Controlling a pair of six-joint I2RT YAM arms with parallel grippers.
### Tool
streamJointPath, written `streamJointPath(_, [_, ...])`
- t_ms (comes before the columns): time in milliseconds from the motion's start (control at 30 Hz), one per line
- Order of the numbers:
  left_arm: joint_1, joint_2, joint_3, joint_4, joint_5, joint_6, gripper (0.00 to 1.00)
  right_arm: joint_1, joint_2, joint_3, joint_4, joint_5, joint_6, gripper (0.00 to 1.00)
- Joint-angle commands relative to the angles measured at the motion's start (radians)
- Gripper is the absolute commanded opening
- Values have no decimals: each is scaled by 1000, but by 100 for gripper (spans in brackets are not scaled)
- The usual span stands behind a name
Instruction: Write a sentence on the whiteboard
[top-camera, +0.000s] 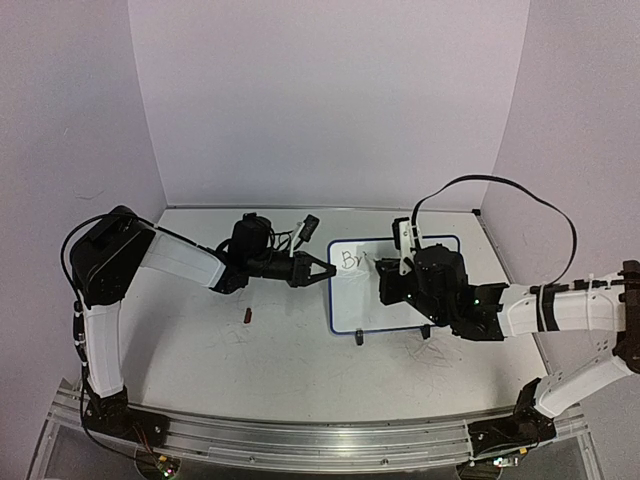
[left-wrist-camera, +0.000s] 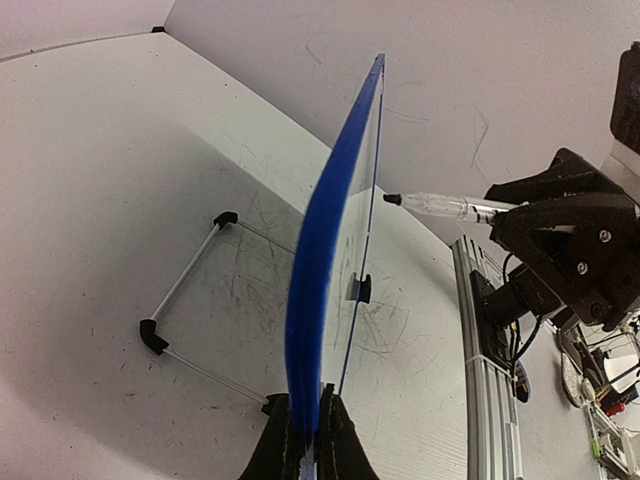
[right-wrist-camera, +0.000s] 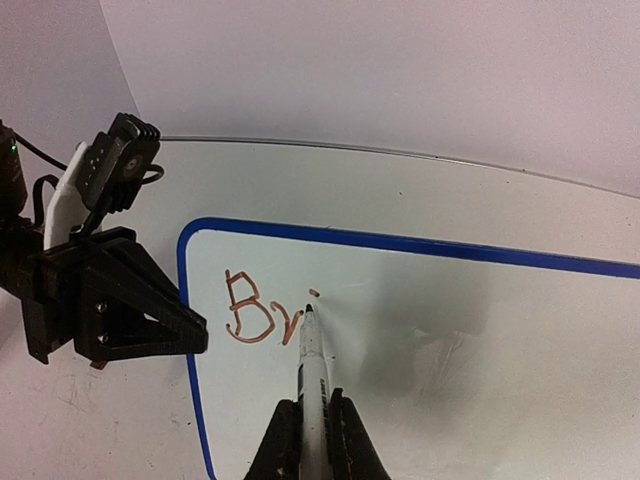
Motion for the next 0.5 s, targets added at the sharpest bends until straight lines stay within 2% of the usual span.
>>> streamJointPath(0, [-1,-17,3,-115,-63,26,0,-2,16,1,26,9,13,0])
streamJointPath(467, [0,-16,7,-118,-61,29,0,-2,65,16,50,64,6,0])
